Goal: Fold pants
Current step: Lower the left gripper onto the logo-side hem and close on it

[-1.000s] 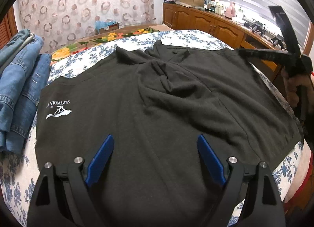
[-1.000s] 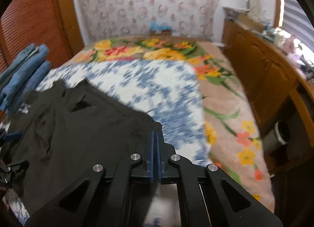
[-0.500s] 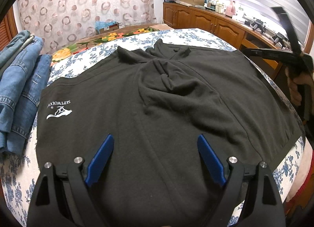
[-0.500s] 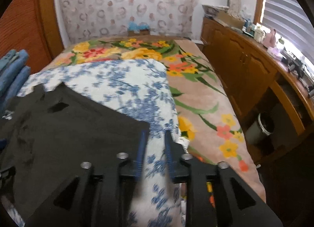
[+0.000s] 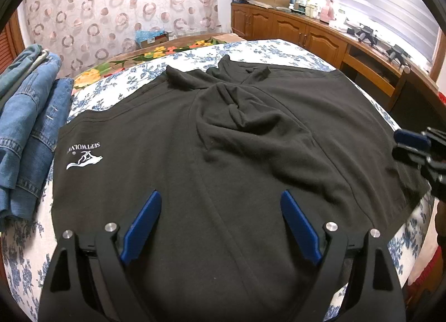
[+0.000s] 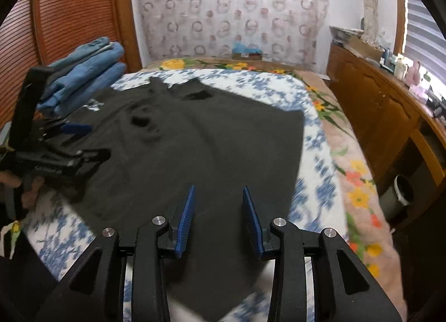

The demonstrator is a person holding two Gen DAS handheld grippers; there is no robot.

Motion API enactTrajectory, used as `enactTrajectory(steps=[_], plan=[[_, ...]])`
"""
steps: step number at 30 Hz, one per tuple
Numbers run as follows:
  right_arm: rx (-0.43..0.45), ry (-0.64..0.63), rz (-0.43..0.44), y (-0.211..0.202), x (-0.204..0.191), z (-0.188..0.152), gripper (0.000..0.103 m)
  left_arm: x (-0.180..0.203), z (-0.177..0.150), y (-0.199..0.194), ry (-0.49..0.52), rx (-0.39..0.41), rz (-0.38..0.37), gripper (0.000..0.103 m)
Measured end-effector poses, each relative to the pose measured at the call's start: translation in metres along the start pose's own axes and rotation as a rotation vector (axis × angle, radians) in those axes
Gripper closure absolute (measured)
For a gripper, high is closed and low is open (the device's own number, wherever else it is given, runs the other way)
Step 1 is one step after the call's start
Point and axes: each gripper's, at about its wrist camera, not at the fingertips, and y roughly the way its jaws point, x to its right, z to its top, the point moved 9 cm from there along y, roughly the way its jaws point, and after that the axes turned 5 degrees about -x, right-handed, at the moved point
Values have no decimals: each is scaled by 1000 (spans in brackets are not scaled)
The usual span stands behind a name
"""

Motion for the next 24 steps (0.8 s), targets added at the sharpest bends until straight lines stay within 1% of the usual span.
enactTrajectory(steps=[4, 5, 7, 10, 13, 17, 24], plan=[[3, 2, 8, 0, -10, -7, 63, -6, -8, -6, -8, -20, 2, 14], [1, 5, 10, 1, -11, -8, 63, -8, -10, -11, -12, -14, 7, 14], [3, 12, 14, 1, -12, -8, 57, -12, -15, -23, -20, 12, 0, 14], [7, 15, 10, 0, -14, -11, 51, -27, -30, -47, -62, 51, -9, 15], [1, 17, 10, 1, -18, -13, 50, -43, -42, -62, -91, 69, 10, 14], [5, 17, 14, -1, -23, -14, 50, -70, -63, -78, -130, 81, 65, 14], [9, -3, 29, -2, -40, -15, 50, -95, -92, -90, -207, 85, 65, 15]])
